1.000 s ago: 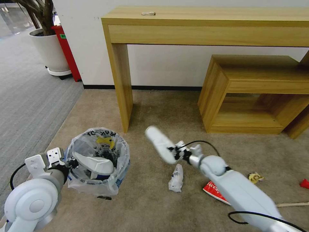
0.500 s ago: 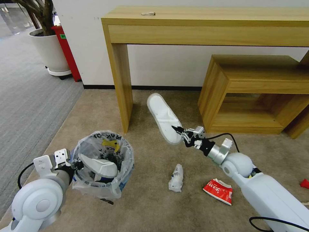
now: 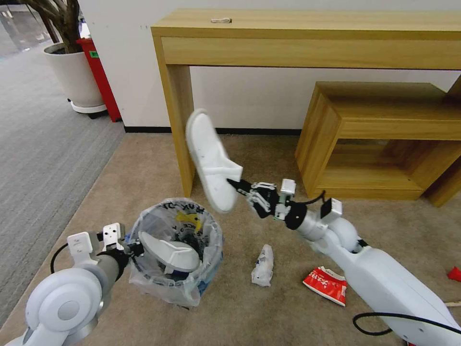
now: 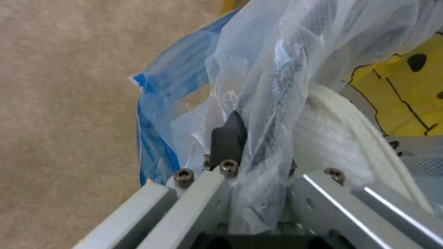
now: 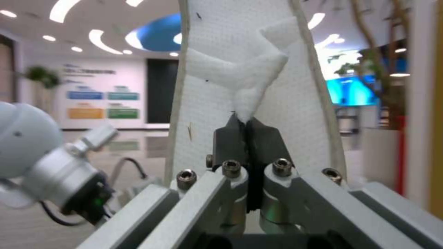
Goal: Pick up the trash bin and place the garbage on the floor into it.
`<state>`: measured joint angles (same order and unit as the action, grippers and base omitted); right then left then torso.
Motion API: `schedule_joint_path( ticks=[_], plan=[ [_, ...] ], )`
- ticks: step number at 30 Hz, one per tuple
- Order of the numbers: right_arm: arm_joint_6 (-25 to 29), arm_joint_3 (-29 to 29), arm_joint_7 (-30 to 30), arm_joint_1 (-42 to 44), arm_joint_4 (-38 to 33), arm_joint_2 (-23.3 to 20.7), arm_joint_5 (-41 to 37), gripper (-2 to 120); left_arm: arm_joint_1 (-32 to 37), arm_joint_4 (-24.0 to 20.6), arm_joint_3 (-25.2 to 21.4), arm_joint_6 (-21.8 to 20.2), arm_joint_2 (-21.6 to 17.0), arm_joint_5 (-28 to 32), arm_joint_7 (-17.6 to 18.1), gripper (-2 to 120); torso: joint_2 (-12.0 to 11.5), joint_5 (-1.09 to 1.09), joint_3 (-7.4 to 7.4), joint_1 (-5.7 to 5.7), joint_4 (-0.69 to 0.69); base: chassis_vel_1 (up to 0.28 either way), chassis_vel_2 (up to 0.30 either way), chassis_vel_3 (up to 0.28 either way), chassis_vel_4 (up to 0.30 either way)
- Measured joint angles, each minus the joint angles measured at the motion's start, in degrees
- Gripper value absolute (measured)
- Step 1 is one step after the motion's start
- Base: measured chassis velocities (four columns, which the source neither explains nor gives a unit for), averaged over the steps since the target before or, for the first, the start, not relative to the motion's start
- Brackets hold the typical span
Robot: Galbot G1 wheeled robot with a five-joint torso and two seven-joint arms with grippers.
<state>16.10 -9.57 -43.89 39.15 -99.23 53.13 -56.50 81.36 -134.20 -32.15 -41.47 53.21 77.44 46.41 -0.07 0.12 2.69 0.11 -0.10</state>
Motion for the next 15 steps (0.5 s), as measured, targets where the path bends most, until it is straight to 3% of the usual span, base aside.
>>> schedule_joint_path(
  ticks=[7,15],
  plan=[
    [0.0,-8.6,-3.8,-6.9,5.1,4.0,-1.5,0,-2.3,1.7,2.2,-0.2,0.1,-0.1,-1.4,0,0.0,-0.01,0.0,0.0,0.0,0.0,0.0,0.0,0.0],
    [0.2,-13.1,-6.6,-8.8,9.1,8.3,-0.3,0,-2.9,2.3,1.7,-0.2,0.1,-0.2,-2.3,0,0.0,0.0,0.0,0.0,0.0,0.0,0.0,0.0,0.0]
  ],
)
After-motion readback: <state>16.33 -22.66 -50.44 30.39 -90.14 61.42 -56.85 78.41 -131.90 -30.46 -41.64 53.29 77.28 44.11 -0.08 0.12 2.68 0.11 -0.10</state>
